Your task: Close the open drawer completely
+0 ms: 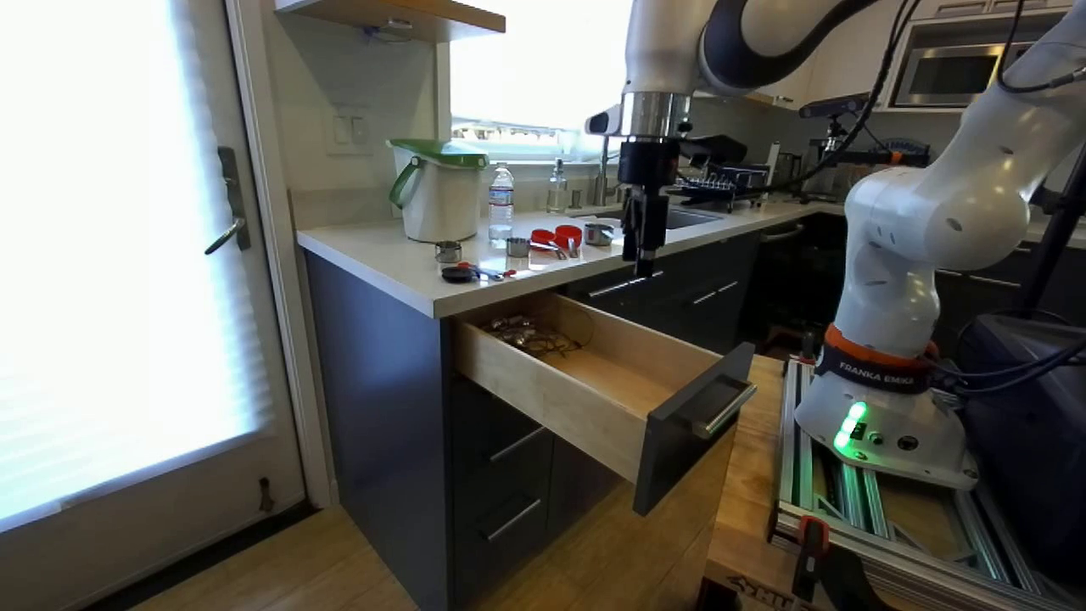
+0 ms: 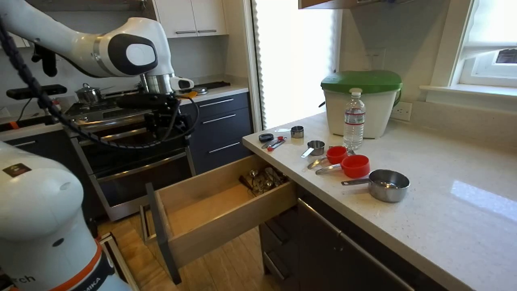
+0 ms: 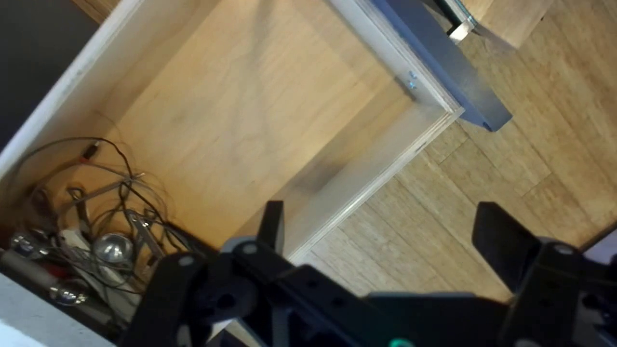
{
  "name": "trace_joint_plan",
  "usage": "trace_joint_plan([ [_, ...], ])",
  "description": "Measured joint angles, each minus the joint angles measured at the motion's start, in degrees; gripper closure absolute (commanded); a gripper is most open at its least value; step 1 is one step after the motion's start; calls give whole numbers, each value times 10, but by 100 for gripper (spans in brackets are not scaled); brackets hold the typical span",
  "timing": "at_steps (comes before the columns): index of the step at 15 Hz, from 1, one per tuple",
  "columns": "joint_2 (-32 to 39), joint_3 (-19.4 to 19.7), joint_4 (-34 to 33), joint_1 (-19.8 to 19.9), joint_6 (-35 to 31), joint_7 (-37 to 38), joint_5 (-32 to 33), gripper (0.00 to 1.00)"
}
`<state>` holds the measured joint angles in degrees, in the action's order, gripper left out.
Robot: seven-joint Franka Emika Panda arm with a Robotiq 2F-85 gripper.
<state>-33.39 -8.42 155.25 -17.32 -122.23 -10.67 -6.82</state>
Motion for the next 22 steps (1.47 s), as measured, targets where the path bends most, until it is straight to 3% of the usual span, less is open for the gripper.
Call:
trace_joint_plan([
  [5, 68, 4, 2, -43, -54, -123, 0, 0],
  [10, 95, 35, 19, -77, -72, -291, -32, 0],
  [18, 96, 34, 17, -74, -70, -298, -34, 0],
  [20, 97, 35, 16, -80, -66, -328, -41, 0],
  [21, 98, 35, 16, -86, -65, -354, -51, 5],
  [22, 99, 36, 17, -93, -65, -383, -66, 27],
])
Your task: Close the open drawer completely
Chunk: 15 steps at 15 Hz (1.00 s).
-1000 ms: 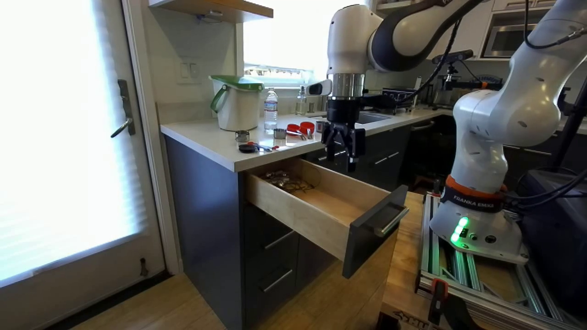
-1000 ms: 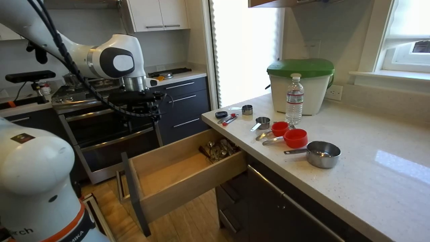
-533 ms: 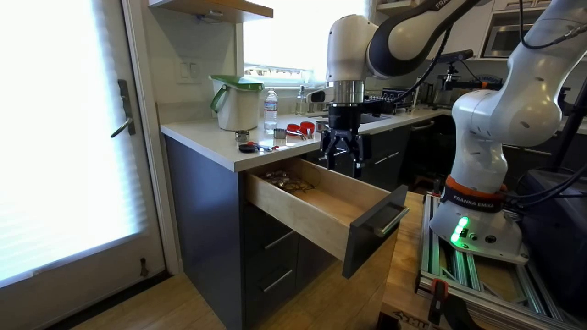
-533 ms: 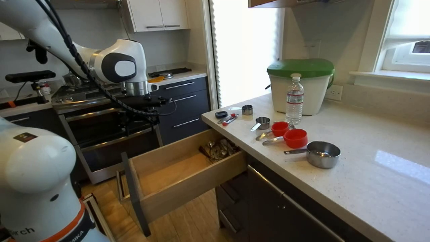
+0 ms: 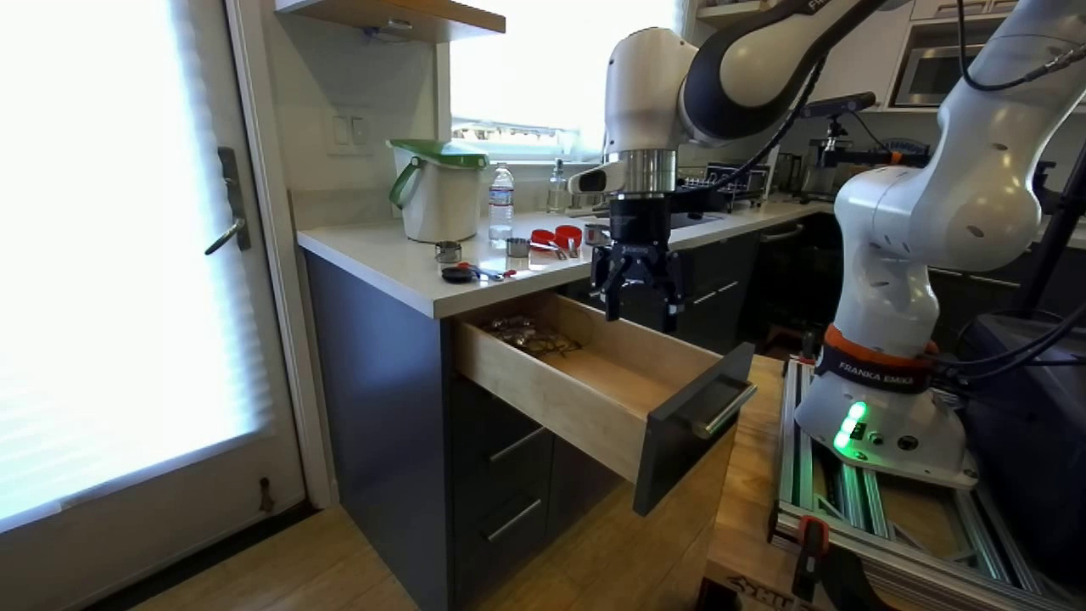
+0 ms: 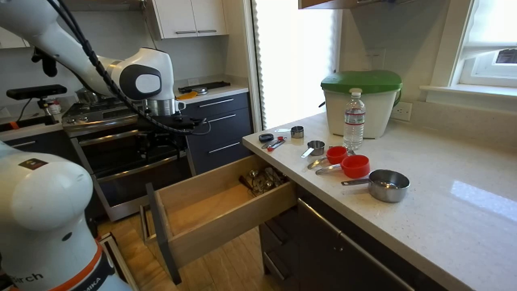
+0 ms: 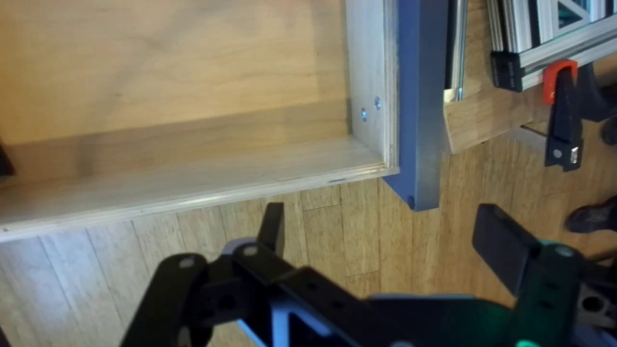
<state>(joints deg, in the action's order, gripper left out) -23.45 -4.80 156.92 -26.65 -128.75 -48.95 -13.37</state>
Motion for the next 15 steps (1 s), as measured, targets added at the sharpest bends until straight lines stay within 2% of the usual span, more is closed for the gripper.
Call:
trace_joint_plan([
  [2, 6, 2, 1, -16, 0, -66, -36, 32],
  [6, 30, 3, 5, -31, 13, -166, -105, 62],
  [9, 57, 2, 6, -28, 29, -200, -130, 87],
  [11, 75, 0, 6, -22, 35, -214, -141, 99],
  [15, 101, -5, 6, -7, 61, -237, -156, 100],
])
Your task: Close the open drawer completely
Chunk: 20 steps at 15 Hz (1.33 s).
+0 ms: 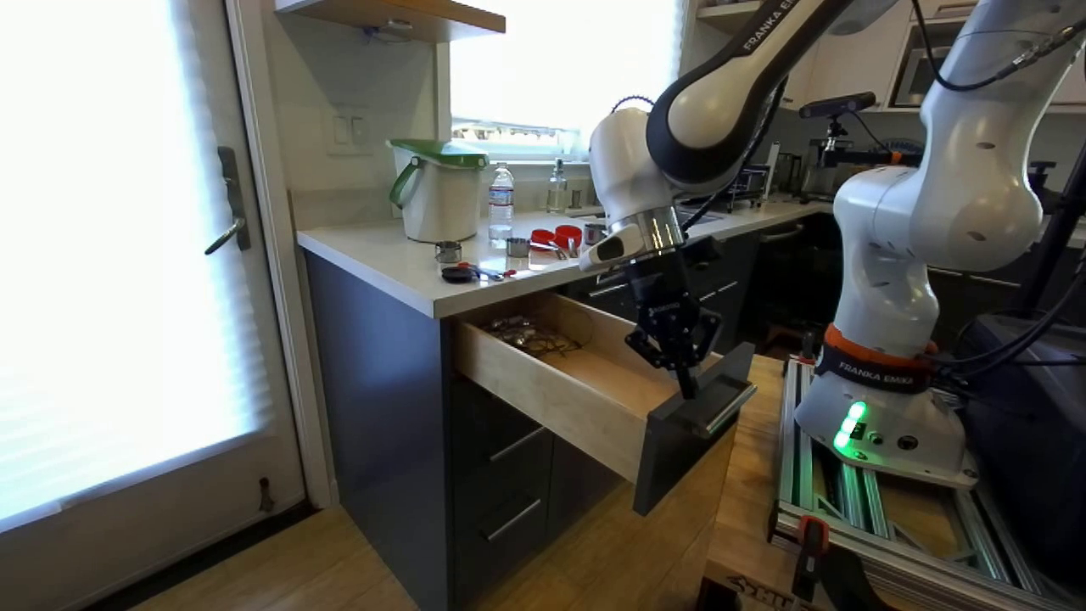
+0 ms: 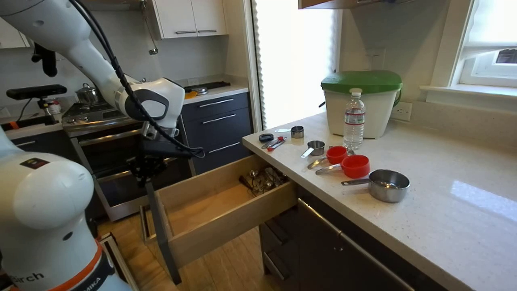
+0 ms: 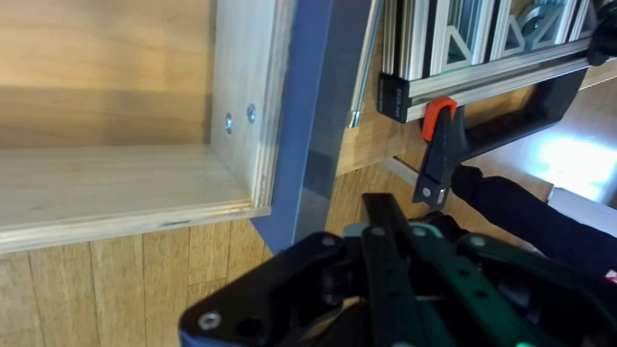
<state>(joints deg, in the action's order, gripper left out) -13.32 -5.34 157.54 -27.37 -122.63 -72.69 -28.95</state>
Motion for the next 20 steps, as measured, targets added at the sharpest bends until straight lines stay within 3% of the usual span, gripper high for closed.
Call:
trace_joint_plan([
  [9, 41, -23, -6, 36, 36, -28, -8, 100],
  [20, 62, -49, -17, 62, -5, -28, -8, 100],
])
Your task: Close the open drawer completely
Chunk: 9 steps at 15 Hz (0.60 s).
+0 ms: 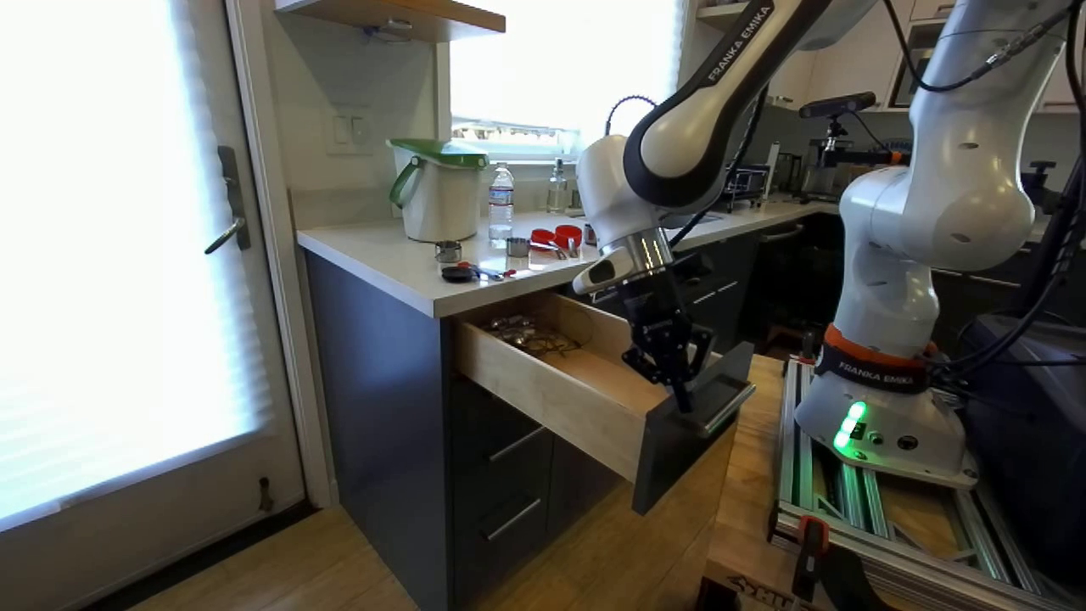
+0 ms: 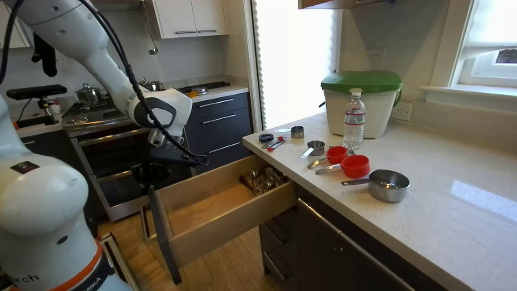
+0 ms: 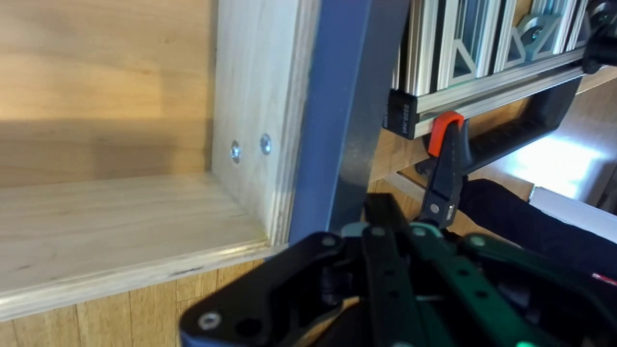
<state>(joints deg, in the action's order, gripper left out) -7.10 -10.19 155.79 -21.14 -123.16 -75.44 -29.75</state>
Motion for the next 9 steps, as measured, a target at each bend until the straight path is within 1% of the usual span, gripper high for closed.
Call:
trace_joint_plan([
  [5, 4, -7, 2, 4, -39, 6, 4, 100],
  [9, 3, -11, 6, 9, -99, 45, 31, 100],
])
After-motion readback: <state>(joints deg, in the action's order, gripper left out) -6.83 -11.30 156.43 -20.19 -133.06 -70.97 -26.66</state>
